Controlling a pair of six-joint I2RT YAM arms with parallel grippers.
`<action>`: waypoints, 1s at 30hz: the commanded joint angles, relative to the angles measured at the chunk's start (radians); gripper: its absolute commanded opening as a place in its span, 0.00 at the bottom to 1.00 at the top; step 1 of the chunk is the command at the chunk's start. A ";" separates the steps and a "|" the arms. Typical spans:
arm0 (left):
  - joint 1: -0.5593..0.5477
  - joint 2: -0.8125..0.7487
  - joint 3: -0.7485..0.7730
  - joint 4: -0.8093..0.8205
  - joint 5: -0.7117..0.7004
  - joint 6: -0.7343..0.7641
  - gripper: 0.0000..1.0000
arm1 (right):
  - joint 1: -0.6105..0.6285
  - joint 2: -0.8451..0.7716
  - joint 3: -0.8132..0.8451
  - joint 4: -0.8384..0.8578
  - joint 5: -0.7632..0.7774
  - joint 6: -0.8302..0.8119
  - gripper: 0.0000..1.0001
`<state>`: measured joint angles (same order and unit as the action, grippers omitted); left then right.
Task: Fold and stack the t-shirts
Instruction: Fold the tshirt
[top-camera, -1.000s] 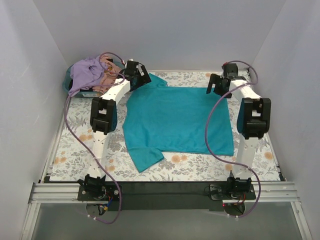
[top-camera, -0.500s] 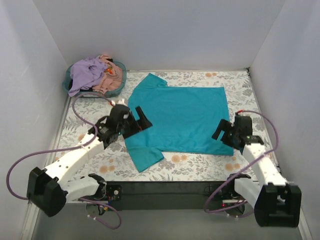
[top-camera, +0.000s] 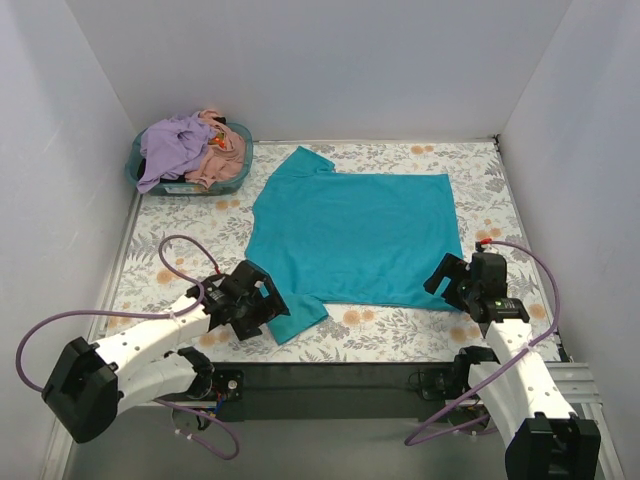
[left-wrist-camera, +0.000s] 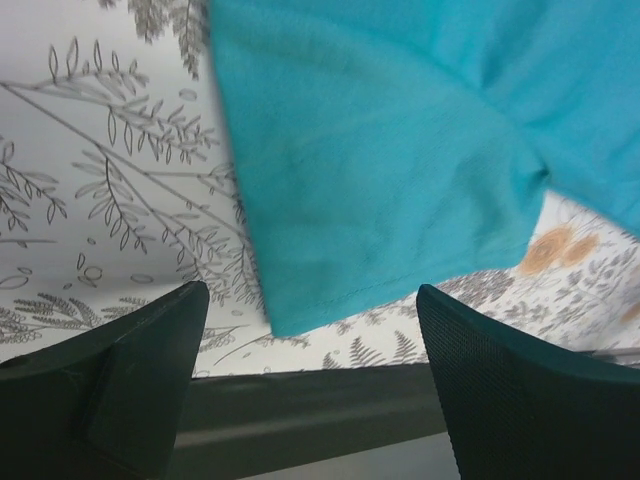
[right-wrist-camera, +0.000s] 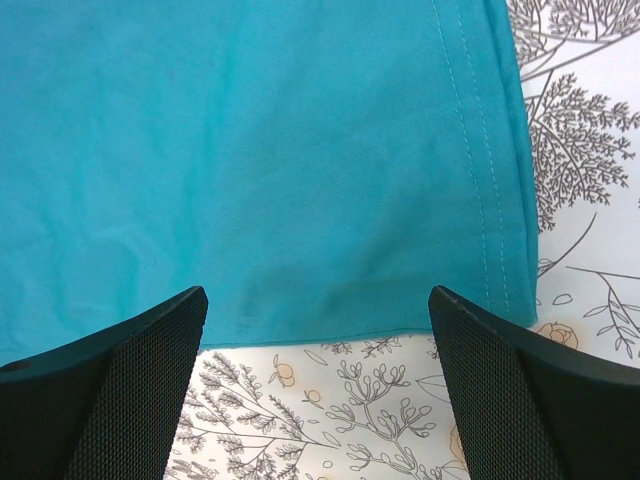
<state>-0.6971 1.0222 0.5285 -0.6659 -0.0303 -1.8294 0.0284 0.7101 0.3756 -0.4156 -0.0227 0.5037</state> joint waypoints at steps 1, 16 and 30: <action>-0.039 -0.014 -0.033 -0.017 0.027 -0.082 0.83 | 0.004 0.022 -0.009 0.012 0.044 0.006 0.98; -0.094 0.101 -0.088 0.126 0.069 -0.128 0.26 | 0.004 0.020 -0.024 0.006 0.121 0.022 0.98; -0.099 -0.053 -0.064 0.088 0.012 -0.102 0.00 | 0.002 -0.021 -0.018 -0.101 0.193 0.140 0.98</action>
<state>-0.7925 0.9981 0.4332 -0.5468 0.0319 -1.9442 0.0284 0.7128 0.3557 -0.4805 0.1493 0.5976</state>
